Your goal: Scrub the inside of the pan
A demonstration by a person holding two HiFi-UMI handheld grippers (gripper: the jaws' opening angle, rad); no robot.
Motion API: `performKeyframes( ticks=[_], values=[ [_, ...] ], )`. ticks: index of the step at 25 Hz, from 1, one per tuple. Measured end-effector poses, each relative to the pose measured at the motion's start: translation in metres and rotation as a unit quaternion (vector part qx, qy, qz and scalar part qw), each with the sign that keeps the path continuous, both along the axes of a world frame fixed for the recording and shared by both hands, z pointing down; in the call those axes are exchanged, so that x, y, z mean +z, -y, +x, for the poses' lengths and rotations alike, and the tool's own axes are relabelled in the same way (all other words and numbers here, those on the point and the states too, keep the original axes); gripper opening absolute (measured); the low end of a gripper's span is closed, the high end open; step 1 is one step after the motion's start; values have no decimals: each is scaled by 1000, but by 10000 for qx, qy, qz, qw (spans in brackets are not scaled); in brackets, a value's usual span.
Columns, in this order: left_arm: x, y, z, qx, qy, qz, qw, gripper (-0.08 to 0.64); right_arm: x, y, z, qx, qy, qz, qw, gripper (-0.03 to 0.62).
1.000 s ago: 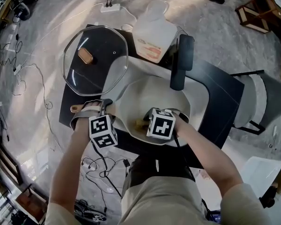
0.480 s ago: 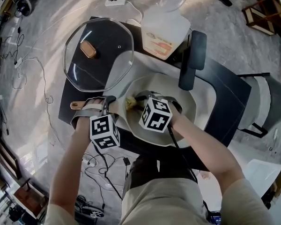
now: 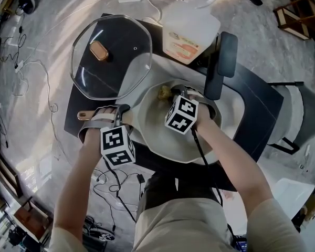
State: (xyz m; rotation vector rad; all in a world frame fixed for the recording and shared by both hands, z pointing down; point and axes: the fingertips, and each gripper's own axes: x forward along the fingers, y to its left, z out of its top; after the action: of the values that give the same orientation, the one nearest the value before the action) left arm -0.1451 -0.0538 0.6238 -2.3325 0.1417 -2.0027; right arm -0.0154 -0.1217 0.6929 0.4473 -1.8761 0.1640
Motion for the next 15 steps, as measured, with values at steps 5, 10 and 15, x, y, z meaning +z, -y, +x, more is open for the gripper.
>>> performKeyframes(
  ticks=[5,10,15],
  values=[
    [2,-1,-1,-40,67,-113,9999,275,2,8,46,88,-985,336,9945,114],
    [4,0,-3,-34,118,-104,9999,275,0,-11,90,-285,-2089,163,9774,109],
    [5,0,-5,-64,183,-95,9998,275,-2,-64,110,-663,-2504,-1128,9593,101]
  ],
)
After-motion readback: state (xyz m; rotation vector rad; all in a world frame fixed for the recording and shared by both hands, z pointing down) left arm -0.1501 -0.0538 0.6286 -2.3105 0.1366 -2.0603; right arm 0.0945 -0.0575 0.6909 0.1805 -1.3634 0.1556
